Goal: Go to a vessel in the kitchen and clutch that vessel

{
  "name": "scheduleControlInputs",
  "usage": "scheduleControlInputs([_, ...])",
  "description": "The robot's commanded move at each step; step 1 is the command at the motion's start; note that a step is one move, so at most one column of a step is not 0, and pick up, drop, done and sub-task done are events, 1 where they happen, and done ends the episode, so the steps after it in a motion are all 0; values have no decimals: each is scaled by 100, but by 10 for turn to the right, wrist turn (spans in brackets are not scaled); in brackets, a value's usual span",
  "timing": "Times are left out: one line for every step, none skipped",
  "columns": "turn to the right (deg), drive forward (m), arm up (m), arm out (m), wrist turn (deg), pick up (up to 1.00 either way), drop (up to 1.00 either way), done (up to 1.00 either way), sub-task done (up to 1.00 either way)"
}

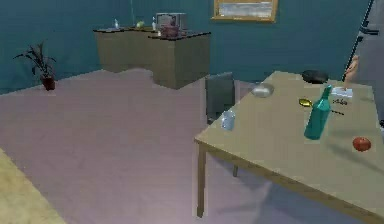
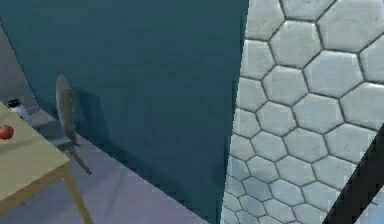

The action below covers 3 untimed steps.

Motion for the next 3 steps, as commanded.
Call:
scheduleControlInputs([0,30,0,0,0,0,0,0,0])
scheduleControlInputs([-450,0,0,0,0,0,0,0,0])
scheduleControlInputs([-270,0,0,0,0,0,0,0,0])
